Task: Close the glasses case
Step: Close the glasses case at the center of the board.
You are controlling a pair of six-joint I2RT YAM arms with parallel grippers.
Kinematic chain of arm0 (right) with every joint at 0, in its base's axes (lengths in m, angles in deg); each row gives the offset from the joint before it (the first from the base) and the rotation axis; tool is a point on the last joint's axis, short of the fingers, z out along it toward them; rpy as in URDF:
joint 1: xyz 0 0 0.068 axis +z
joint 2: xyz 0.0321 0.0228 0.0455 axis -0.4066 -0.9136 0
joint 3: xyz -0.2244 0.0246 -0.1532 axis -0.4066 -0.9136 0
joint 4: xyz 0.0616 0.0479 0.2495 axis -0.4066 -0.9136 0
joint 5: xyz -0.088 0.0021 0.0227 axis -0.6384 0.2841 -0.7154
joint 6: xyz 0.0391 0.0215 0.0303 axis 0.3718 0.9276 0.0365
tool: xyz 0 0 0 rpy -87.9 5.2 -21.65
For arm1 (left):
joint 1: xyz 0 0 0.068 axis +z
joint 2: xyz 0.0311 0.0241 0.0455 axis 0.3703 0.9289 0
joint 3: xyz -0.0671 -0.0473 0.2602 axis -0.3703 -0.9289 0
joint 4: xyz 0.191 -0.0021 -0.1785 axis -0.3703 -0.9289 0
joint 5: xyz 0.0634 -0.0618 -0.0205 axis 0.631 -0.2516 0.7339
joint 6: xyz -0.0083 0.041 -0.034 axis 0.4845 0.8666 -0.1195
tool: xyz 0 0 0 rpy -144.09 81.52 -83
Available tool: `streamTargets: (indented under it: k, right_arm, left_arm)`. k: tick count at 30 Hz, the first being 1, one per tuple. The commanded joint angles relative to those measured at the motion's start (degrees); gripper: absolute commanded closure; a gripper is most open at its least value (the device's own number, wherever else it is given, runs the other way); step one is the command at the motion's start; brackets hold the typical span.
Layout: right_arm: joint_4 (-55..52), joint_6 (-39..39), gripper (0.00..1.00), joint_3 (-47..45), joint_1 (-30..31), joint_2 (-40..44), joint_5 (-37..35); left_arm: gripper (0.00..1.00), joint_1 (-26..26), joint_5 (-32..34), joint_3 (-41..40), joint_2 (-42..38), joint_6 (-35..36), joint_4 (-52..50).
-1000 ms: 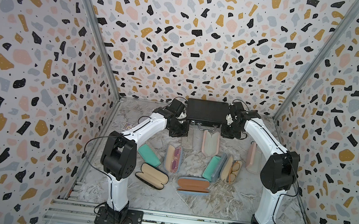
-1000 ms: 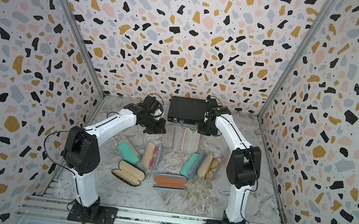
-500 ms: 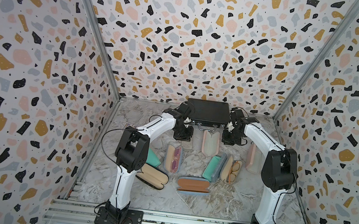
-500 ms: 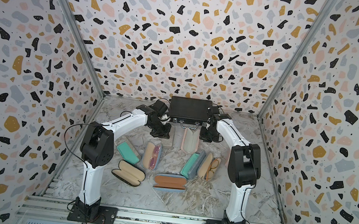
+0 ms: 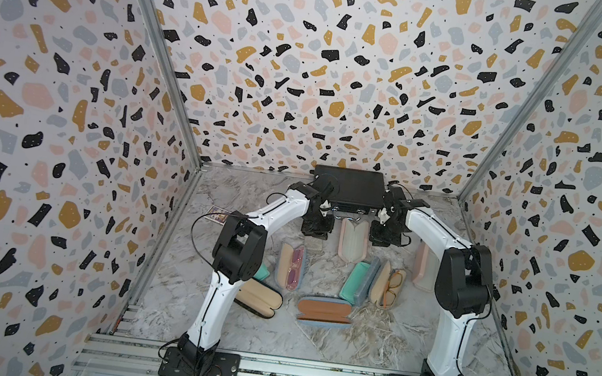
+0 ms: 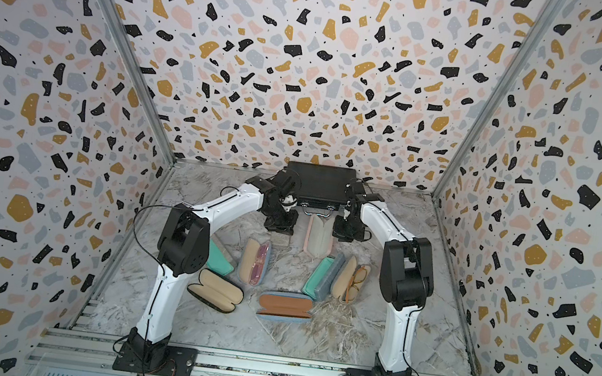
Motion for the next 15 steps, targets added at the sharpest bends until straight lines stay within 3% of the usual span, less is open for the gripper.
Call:
streamTargets:
  k: [1, 15]
  right_arm:
    - [-0.54, -0.53, 1.00, -0.32, -0.18, -0.14, -0.09]
    - [-0.05, -0.76, 0.99, 0.23, -0.18, -1.90, 1.55]
  left_arm:
    - [1.00, -0.68, 0.92, 2.89, 2.01, 0.96, -2.19]
    - [1.00, -2.57, 0.74, 10.43, 7.89, 0.79, -4.44]
